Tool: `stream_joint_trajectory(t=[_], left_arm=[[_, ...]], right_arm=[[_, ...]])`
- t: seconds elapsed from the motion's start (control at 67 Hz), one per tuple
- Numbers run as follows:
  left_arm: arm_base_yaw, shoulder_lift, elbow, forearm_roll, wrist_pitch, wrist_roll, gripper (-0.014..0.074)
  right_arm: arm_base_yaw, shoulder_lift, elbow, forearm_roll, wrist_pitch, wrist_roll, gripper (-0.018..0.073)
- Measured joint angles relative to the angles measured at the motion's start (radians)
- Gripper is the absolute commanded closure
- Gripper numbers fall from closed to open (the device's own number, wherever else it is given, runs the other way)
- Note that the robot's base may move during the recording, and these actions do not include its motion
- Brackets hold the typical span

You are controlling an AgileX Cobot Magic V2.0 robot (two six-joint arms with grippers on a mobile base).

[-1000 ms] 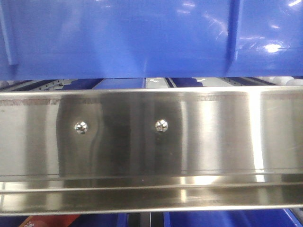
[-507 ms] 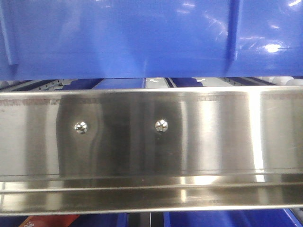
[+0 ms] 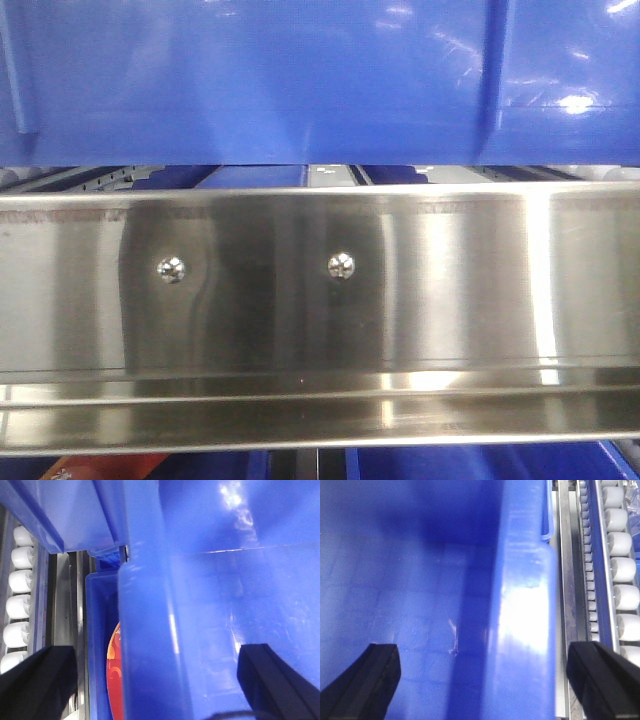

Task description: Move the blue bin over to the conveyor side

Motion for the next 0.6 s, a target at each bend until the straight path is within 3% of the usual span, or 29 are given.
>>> stream_joint_trajectory(t=[0.209, 0.358, 0.463, 0.597], left_arm=[[0.000, 0.000, 0.000, 0.000, 0.000, 0.000, 0.0102], [0.000, 0.000, 0.000, 0.000, 0.000, 0.000, 0.0251], [0.000, 0.000, 0.000, 0.000, 0.000, 0.000, 0.0419], [0.002, 0.000, 0.000, 0.010, 0.000, 0.000, 0.0638]], right_arm=[[0.000, 0.000, 0.000, 0.000, 0.000, 0.000, 0.0001], [0.000, 0.000, 0.000, 0.000, 0.000, 0.000, 0.0078], [0.000, 0.000, -0.002, -0.014, -0.002, 0.000, 0.0263], [-0.005, 0.000, -0.002, -0.031, -0.004, -0.014, 0.0587]])
